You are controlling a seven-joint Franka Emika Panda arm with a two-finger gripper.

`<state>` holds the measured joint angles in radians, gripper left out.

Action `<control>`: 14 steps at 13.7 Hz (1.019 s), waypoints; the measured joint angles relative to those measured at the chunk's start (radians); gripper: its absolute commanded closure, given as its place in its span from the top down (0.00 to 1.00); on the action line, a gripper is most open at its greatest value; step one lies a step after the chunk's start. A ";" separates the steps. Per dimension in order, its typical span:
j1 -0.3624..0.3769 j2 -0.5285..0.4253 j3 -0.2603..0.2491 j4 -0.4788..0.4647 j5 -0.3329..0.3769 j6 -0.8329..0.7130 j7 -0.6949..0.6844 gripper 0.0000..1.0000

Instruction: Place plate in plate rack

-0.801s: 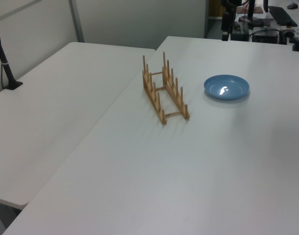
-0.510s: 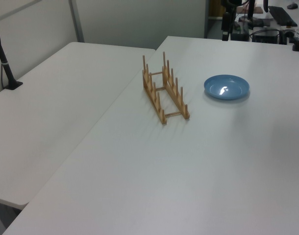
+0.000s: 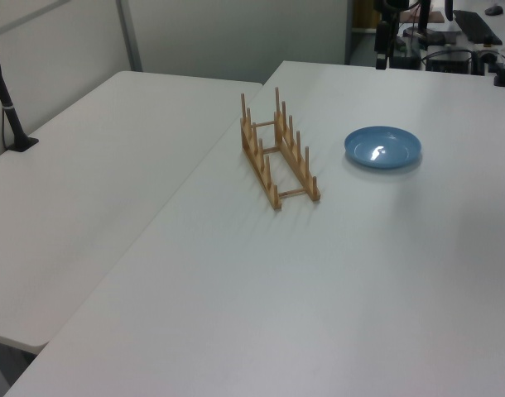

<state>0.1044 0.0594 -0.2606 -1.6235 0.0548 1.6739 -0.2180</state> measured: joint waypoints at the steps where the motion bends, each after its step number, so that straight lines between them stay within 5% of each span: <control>1: 0.000 0.000 0.000 -0.001 0.000 0.000 -0.001 1.00; 8: -0.054 0.010 -0.005 -0.011 0.018 -0.001 -0.213 1.00; 14: -0.155 0.195 -0.034 -0.017 0.028 0.198 -0.438 0.86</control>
<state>-0.0506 0.2546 -0.2949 -1.6401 0.0828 1.8715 -0.6562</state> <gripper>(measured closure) 0.048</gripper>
